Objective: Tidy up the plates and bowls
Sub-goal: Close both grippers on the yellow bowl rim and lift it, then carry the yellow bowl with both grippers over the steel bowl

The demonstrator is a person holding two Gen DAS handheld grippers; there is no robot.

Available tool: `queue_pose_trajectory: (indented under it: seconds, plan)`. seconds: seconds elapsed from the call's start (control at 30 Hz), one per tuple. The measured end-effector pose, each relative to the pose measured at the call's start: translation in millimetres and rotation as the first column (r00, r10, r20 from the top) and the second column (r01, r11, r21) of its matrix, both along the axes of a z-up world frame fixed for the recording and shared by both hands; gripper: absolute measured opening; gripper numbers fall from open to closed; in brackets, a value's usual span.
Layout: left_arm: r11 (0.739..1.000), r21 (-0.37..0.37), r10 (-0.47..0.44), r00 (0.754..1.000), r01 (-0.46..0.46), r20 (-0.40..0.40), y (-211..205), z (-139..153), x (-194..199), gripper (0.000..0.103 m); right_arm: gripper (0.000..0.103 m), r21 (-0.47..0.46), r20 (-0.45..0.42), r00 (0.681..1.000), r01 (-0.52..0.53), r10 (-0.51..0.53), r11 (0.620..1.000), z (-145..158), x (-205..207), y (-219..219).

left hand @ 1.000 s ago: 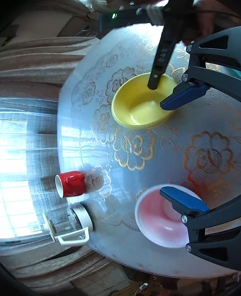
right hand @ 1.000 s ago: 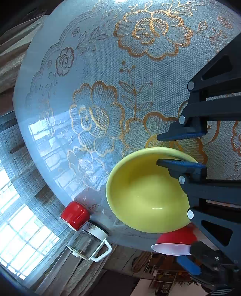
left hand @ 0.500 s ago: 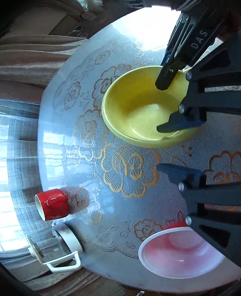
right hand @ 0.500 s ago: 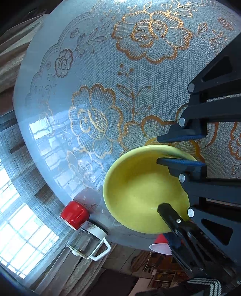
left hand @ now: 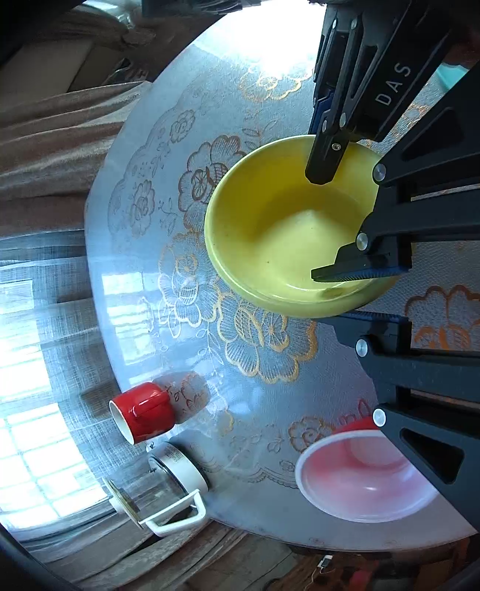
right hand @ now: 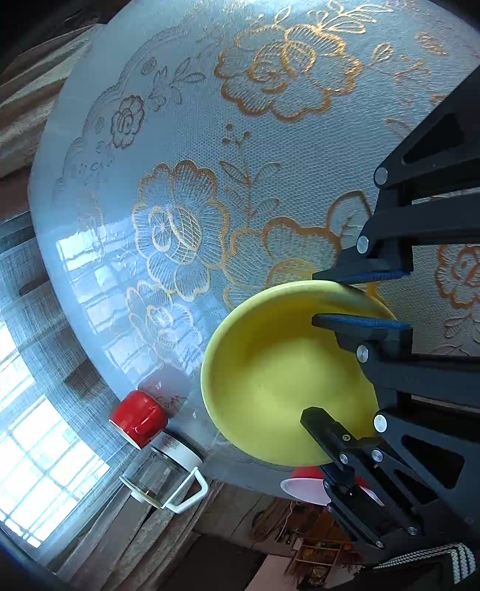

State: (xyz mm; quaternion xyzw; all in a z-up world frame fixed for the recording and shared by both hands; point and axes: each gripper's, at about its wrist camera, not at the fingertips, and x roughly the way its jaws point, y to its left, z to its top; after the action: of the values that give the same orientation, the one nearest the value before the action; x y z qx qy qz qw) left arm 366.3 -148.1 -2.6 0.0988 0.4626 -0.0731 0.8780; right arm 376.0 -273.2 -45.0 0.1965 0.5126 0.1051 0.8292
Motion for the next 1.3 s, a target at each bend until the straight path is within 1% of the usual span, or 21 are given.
queue_pose_trajectory:
  seconds: [0.3, 0.7, 0.87, 1.0, 1.3]
  plan:
    - [1.000, -0.005, -0.014, 1.000, 0.014, 0.018, 4.5, 7.1, -24.7, 0.015, 0.015, 0.013, 0.012, 1.000, 0.003, -0.003, 1.000, 9.0, -23.5, 2.3]
    - [0.999, -0.015, -0.044, 0.995, 0.045, 0.091, 12.0, 32.2, -72.6, 0.015, 0.015, 0.045, 0.053, 0.999, 0.004, -0.006, 0.999, 24.8, -60.6, 5.2]
    - [0.998, -0.050, -0.035, 0.994, 0.040, 0.100, 21.8, 39.2, -93.2, 0.015, 0.015, 0.055, 0.079, 0.997, 0.005, -0.009, 0.998, 33.7, -80.2, 10.2]
    - [0.998, -0.048, -0.038, 0.992, 0.044, 0.121, 27.8, 43.5, -110.9, 0.015, 0.015, 0.065, 0.107, 0.994, 0.004, -0.011, 0.998, 41.2, -96.5, 14.0]
    - [0.996, -0.084, -0.021, 0.987, 0.035, 0.159, 45.6, 51.5, -150.6, 0.015, 0.015, 0.092, 0.150, 0.989, 0.003, -0.016, 0.996, 50.5, -131.6, 25.8]
